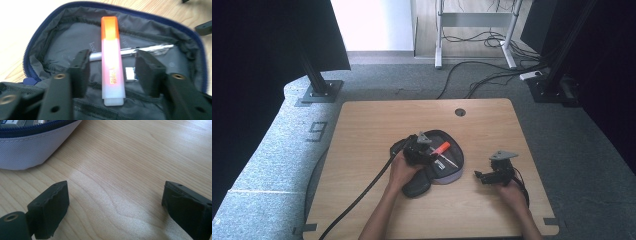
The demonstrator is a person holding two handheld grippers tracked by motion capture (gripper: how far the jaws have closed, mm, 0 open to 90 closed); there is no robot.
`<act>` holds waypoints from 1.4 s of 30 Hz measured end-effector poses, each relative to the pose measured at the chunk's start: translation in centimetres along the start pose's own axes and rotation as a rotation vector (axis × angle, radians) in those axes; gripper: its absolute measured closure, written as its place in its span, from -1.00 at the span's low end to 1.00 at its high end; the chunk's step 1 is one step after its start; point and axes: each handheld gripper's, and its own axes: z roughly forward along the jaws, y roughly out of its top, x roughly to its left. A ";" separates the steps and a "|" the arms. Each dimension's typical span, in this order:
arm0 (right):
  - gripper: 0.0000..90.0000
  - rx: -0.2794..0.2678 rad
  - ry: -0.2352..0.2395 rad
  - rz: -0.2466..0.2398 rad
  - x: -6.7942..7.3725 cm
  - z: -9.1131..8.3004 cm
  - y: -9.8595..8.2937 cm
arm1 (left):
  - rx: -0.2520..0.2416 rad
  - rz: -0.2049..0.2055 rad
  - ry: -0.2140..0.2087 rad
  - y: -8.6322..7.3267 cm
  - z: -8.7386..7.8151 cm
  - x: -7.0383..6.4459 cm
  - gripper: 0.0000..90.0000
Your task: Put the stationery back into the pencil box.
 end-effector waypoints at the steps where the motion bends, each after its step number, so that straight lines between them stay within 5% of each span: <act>1: -0.84 0.000 0.000 0.000 0.0 0.0 0.0 | -0.002 0.000 0.002 0.0 -0.2 0.0 -0.09; 17: -0.84 0.000 0.000 0.000 0.0 0.0 0.0 | -0.016 0.034 -0.029 0.1 -3.0 -1.0 -0.53; 31: -0.84 0.001 0.001 0.000 0.0 0.0 0.0 | -0.045 0.048 -0.058 -0.4 -5.7 -1.8 -0.63; 42: -0.83 -0.002 -0.001 0.004 0.1 0.0 0.0 | -0.071 0.068 -0.042 -1.4 -8.6 -2.3 -0.66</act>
